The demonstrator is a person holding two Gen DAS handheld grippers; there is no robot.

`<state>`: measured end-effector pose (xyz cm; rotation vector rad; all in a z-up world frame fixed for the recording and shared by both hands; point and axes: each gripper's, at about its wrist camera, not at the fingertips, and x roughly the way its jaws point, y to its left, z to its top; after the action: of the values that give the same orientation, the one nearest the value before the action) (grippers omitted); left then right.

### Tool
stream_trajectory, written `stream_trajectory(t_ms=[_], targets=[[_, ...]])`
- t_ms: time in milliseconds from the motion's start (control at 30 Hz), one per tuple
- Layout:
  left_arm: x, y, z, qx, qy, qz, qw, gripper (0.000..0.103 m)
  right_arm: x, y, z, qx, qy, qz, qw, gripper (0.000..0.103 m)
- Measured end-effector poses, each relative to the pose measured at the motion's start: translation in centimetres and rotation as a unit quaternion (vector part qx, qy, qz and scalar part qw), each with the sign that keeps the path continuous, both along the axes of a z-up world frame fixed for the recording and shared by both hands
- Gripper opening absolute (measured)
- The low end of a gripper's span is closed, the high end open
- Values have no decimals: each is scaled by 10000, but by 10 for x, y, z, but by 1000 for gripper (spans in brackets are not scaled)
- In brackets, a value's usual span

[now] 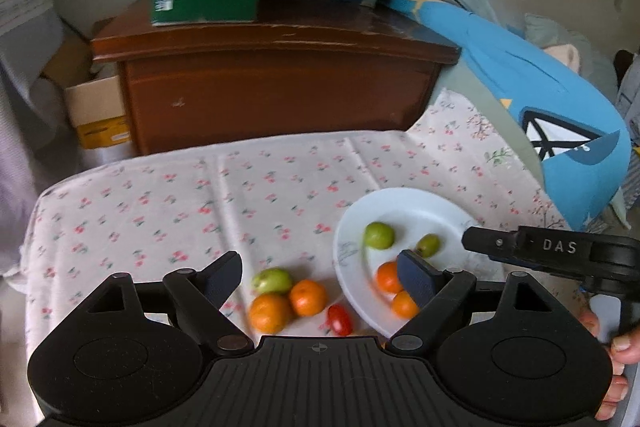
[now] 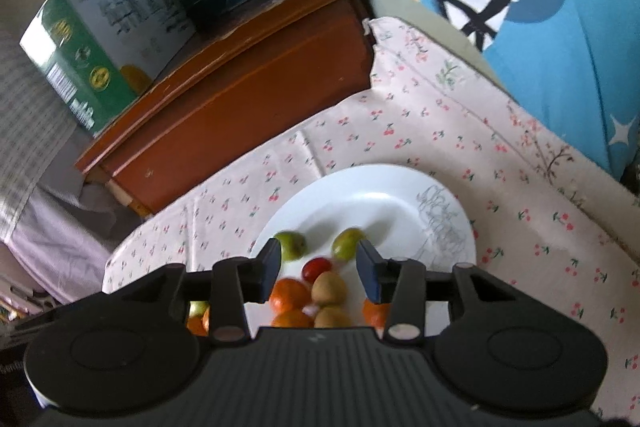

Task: Organize fruits
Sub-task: 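Open left gripper over the plate while right gripper releases the green fruit, then withdraw both grippers from the plate toward the remaining fruit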

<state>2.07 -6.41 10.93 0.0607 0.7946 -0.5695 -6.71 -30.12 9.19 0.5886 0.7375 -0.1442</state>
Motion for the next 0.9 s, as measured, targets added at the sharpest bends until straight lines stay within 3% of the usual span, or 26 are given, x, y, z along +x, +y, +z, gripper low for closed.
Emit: stream_trajectory(t_ms=[433, 667, 900], targets=[[-13, 42, -8, 215, 125, 555, 9981, 86, -33, 46, -6, -61, 16, 298, 9995, 43], [-25, 55, -20, 309, 248, 576, 9976, 86, -52, 67, -24, 66, 221, 242, 9994, 43], [-36, 55, -33, 610, -13, 391, 9974, 86, -51, 83, -42, -8, 299, 379, 9988, 43]])
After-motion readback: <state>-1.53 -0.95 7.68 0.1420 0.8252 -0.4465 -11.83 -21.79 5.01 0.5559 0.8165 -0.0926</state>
